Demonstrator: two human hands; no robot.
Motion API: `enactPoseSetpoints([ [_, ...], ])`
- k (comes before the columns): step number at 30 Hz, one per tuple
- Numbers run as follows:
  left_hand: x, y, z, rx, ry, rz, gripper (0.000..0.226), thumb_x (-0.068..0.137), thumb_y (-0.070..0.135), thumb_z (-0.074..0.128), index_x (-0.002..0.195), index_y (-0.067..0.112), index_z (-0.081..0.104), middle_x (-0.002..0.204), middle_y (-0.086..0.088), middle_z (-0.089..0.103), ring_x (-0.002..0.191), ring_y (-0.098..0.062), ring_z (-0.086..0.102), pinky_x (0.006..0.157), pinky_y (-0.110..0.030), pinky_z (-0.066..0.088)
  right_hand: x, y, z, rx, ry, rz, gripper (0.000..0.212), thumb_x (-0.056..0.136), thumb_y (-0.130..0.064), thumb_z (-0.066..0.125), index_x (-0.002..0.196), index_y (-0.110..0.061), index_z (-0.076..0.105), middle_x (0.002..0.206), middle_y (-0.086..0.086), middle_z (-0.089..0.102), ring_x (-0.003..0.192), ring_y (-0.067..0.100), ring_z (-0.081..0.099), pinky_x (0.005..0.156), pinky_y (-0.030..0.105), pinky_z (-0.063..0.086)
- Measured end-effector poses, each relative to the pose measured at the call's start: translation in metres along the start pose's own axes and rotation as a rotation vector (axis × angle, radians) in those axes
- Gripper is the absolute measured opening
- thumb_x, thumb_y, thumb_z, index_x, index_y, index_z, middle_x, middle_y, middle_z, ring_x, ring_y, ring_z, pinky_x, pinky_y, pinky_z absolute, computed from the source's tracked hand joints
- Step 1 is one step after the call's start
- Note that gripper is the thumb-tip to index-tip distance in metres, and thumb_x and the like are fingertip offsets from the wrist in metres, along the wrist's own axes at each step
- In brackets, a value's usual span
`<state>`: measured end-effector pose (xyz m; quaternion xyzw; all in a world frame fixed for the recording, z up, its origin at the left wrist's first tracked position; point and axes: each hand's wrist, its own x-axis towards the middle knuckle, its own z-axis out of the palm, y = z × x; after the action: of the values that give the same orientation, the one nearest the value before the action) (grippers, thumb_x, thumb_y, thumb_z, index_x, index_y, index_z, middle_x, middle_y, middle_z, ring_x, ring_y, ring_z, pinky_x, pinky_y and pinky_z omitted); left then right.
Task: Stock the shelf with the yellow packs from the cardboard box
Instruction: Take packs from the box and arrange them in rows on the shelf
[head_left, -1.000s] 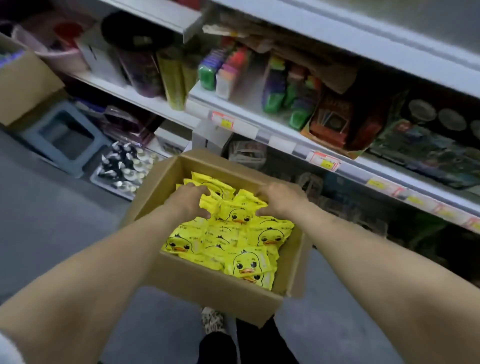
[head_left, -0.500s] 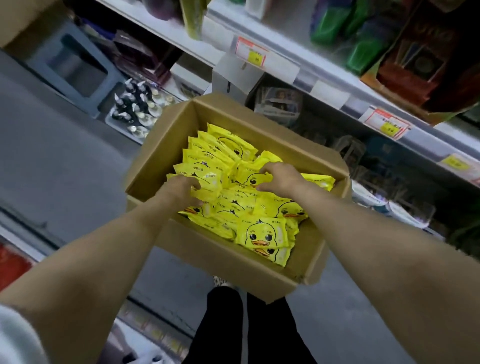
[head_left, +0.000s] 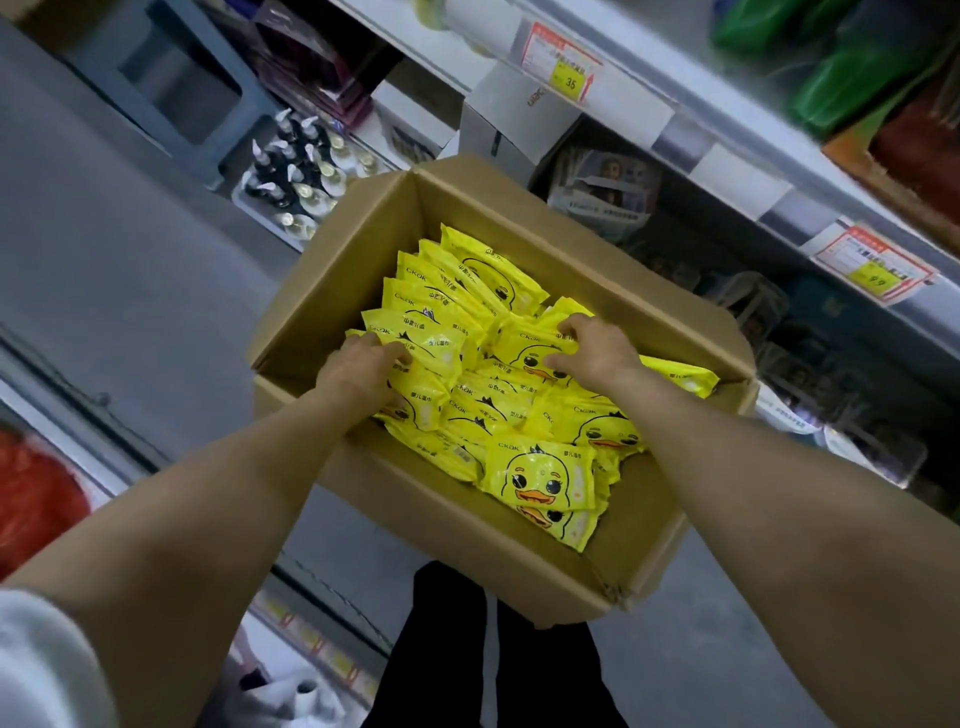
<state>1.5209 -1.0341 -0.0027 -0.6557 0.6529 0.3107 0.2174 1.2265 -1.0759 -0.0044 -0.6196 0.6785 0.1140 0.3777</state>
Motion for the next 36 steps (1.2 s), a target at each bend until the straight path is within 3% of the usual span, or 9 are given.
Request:
enactPoseSetpoints([
  [7,0.010,0.001,0.007,0.174,0.044,0.027,0.065,0.075,0.039,0.079,0.130,0.038,0.044,0.130,-0.002,0.049,0.125,-0.026,0.041,0.099,-0.040,0.037,0.014,-0.001,0.015,-0.097,0.064,0.023,0.044,0.087,-0.039,0.072,0.126,-0.022,0.062,0.133,0.012,0.049,0.128,0.030,0.043,0.101,0.039,0.042],
  [13,0.013,0.009,0.007,0.304,0.040,0.078,0.041,0.081,0.037,0.074,0.118,0.034,0.060,0.128,-0.001,0.048,0.127,-0.026,0.038,0.107,-0.041,0.031,0.009,-0.004,0.029,0.011,0.052,-0.002,0.019,0.089,-0.034,0.069,0.102,-0.022,0.063,0.115,0.006,0.061,0.113,0.028,0.054,0.084,0.035,0.042],
  [16,0.008,0.006,0.001,0.143,0.014,0.109,0.029,0.077,0.038,0.078,0.099,0.029,0.061,0.114,0.001,0.055,0.110,-0.023,0.049,0.093,-0.037,0.041,-0.001,-0.007,0.023,0.166,0.028,-0.067,0.016,0.094,-0.034,0.063,0.098,-0.022,0.053,0.097,0.003,0.060,0.094,0.029,0.057,0.070,0.034,0.040],
  [19,-0.005,0.008,-0.012,-0.136,-0.069,0.168,0.030,0.081,0.027,0.077,0.087,0.016,0.050,0.087,-0.003,0.057,0.080,-0.022,0.052,0.065,-0.031,0.042,-0.015,-0.014,0.008,0.211,0.047,-0.119,0.020,0.097,-0.035,0.058,0.110,-0.020,0.052,0.103,0.008,0.061,0.091,0.031,0.055,0.077,0.039,0.047],
  [21,-0.016,0.012,-0.024,-0.201,-0.086,0.230,0.030,0.085,0.028,0.074,0.091,0.012,0.049,0.083,-0.005,0.056,0.081,-0.025,0.053,0.066,-0.033,0.041,-0.025,-0.021,-0.005,0.212,0.070,-0.128,0.025,0.099,-0.036,0.055,0.119,-0.021,0.051,0.105,0.011,0.061,0.092,0.032,0.055,0.074,0.036,0.044],
  [24,-0.030,0.021,-0.049,-0.373,-0.094,0.228,0.036,0.089,0.032,0.069,0.117,0.015,0.054,0.107,-0.011,0.062,0.092,-0.024,0.057,0.080,-0.037,0.049,-0.043,-0.030,-0.025,0.211,0.127,-0.148,0.031,0.100,-0.035,0.054,0.127,-0.023,0.050,0.114,0.013,0.063,0.105,0.034,0.056,0.079,0.034,0.040],
  [28,-0.053,0.042,-0.085,-0.440,-0.056,0.230,0.053,0.097,0.038,0.055,0.146,0.025,0.039,0.151,-0.005,0.040,0.135,-0.024,0.041,0.110,-0.035,0.034,-0.078,-0.034,-0.055,0.231,0.226,-0.225,0.043,0.100,-0.028,0.054,0.140,-0.040,0.045,0.144,-0.001,0.053,0.124,0.029,0.054,0.102,0.035,0.042],
  [33,-0.087,0.062,-0.122,-0.457,-0.013,0.247,0.046,0.095,0.056,0.048,0.126,0.024,0.054,0.142,-0.004,0.049,0.126,-0.023,0.047,0.103,-0.035,0.038,-0.120,-0.029,-0.093,0.321,0.275,-0.147,0.024,0.097,-0.033,0.059,0.118,-0.034,0.071,0.130,-0.008,0.065,0.120,0.018,0.058,0.097,0.024,0.040],
  [36,-0.110,0.077,-0.147,-0.643,-0.103,0.231,0.077,0.078,0.075,0.056,0.134,0.022,0.051,0.148,-0.001,0.042,0.134,-0.024,0.041,0.109,-0.042,0.032,-0.149,-0.026,-0.116,0.467,0.300,-0.094,0.034,0.080,-0.055,0.074,0.108,-0.036,0.073,0.122,-0.010,0.067,0.117,0.011,0.058,0.103,0.031,0.043],
])
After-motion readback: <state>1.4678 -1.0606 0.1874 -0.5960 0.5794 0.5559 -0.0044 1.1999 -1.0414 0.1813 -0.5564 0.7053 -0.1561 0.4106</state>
